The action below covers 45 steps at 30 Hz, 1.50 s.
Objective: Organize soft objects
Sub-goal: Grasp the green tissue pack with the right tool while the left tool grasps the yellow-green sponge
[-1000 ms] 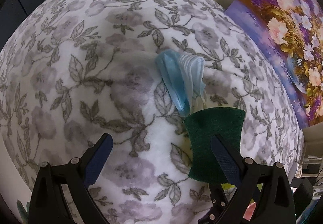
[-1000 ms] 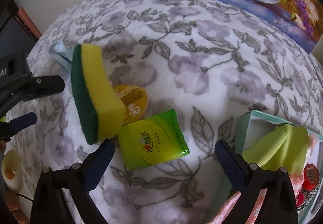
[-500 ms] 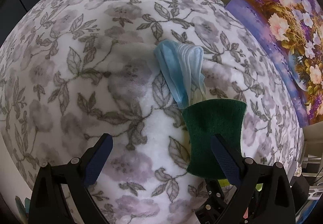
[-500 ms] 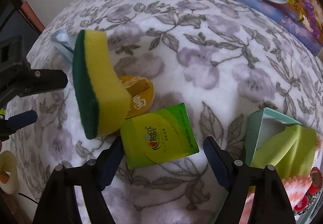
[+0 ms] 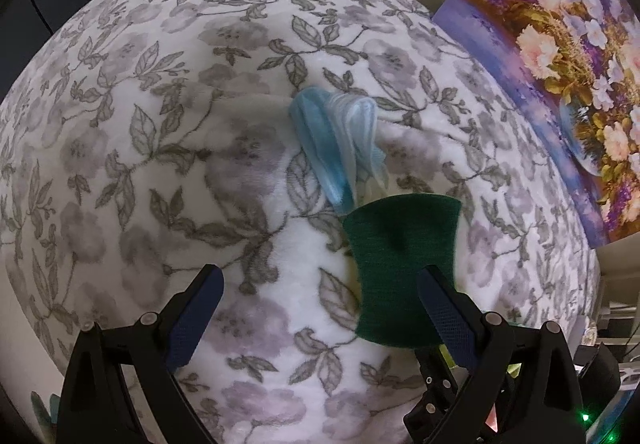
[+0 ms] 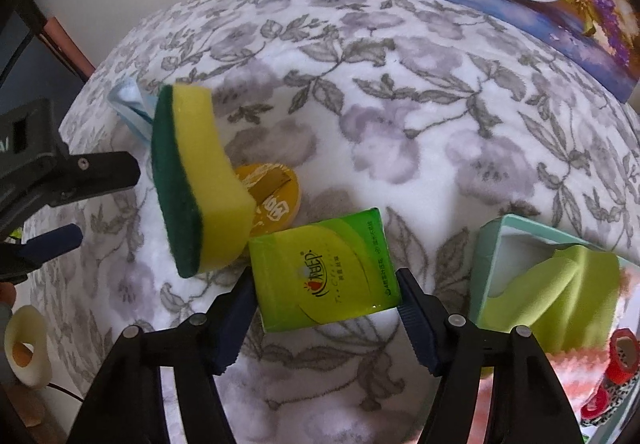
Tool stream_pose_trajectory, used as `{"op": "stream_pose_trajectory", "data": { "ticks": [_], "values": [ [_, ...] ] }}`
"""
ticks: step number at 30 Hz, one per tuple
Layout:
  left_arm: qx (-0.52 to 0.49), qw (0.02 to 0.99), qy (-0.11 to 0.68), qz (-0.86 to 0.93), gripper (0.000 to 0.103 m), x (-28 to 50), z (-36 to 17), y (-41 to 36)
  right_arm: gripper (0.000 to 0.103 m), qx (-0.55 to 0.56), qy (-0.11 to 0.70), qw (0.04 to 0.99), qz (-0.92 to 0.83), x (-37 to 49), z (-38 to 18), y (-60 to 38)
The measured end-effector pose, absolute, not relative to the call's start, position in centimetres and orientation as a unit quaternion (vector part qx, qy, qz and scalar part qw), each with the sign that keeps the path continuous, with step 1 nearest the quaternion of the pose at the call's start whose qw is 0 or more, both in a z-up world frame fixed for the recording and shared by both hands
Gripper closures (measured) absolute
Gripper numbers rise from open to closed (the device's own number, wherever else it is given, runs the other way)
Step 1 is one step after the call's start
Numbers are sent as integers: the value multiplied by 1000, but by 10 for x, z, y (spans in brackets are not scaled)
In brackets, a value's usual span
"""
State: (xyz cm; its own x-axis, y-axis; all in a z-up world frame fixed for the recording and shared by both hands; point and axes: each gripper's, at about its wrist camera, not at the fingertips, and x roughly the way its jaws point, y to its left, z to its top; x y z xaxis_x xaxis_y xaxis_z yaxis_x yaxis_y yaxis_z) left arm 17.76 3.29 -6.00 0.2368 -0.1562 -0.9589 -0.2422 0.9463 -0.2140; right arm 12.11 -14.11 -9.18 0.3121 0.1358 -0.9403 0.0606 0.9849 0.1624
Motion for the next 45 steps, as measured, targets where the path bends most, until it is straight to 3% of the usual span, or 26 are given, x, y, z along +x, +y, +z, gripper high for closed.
{"op": "stream_pose_trajectory", "data": {
  "ticks": [19, 28, 36, 45],
  "values": [
    [-175, 765, 618, -51, 6, 178, -79, -6, 33, 124, 553, 824, -6, 112, -52, -189],
    [-198, 752, 624, -73, 35, 175, -88, -11, 33, 137, 554, 821, -10, 110, -55, -199],
    [-190, 763, 615, -64, 36, 172, -78, -9, 33, 141, 553, 821, -14, 108, -53, -202],
    [-169, 796, 578, -66, 36, 165, -31, -15, 33, 151, 542, 827, -19, 102, -36, -212]
  ]
}}
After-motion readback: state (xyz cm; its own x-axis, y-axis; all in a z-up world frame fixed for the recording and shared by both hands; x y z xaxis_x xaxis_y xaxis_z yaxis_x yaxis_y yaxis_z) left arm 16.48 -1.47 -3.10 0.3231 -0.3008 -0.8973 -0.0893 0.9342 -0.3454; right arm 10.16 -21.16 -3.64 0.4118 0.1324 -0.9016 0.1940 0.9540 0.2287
